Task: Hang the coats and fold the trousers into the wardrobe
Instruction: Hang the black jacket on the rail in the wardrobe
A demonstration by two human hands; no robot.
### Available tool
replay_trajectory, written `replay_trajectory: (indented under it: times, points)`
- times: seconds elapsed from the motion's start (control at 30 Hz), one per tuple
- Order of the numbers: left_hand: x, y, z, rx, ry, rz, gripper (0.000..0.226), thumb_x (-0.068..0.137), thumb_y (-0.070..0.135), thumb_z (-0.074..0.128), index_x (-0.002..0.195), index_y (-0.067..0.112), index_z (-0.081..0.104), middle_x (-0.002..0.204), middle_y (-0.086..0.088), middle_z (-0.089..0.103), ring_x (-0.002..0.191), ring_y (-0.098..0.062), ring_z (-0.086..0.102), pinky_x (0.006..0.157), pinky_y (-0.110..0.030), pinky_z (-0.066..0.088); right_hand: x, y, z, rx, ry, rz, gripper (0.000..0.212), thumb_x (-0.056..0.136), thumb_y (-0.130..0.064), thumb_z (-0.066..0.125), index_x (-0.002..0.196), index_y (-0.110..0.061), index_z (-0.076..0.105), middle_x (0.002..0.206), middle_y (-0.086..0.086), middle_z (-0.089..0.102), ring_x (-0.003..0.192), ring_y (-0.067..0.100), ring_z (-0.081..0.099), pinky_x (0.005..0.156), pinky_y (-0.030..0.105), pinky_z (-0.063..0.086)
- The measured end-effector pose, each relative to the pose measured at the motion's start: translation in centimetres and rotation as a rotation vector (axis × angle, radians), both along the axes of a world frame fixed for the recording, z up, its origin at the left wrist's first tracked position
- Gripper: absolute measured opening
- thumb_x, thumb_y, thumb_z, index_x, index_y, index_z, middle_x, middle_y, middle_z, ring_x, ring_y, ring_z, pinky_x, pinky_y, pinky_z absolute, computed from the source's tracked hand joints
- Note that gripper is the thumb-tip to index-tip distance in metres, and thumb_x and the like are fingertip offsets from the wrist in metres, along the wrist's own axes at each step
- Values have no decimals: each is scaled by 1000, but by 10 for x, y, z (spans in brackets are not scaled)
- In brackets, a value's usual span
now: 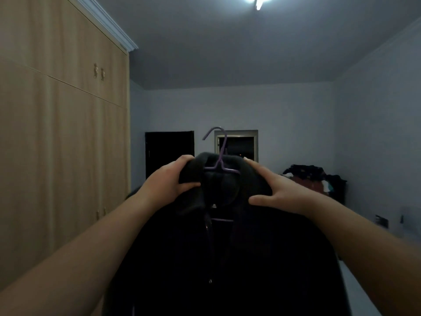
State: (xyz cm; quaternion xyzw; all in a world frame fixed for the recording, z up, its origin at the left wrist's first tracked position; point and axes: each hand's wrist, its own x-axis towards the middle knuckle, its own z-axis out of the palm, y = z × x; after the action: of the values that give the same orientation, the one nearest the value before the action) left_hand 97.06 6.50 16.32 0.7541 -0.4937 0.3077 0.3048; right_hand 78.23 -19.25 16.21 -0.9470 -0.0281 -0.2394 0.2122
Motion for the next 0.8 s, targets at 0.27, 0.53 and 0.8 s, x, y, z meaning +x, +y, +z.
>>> replay_trajectory:
  times: [0.27, 0.53, 0.8]
  points:
    - [-31, 40, -8, -6, -25, 107, 57, 79, 42, 79, 125, 41, 44, 115, 7, 65, 102, -15, 62, 87, -37, 51, 12, 26, 2, -121, -68, 79, 39, 82, -43, 78, 117, -44, 61, 100, -23, 70, 89, -10, 65, 78, 17, 52]
    - [-94, 147, 14, -53, -58, 354, 63, 79, 28, 82, 134, 15, 53, 124, -4, 63, 106, 2, 50, 88, -3, 33, 17, 113, 38, -138, -189, 290, 19, 85, -39, 75, 100, -35, 66, 83, -22, 65, 72, -14, 59, 64, 9, 42]
    - [-201, 301, 65, -106, -120, 670, 65, 83, 37, 78, 137, 20, 46, 125, -7, 64, 114, -26, 60, 88, -28, 43, -25, 263, 94, -134, -339, 454, 21, 87, -47, 71, 97, -34, 59, 84, -17, 59, 80, 11, 57, 71, 29, 37]
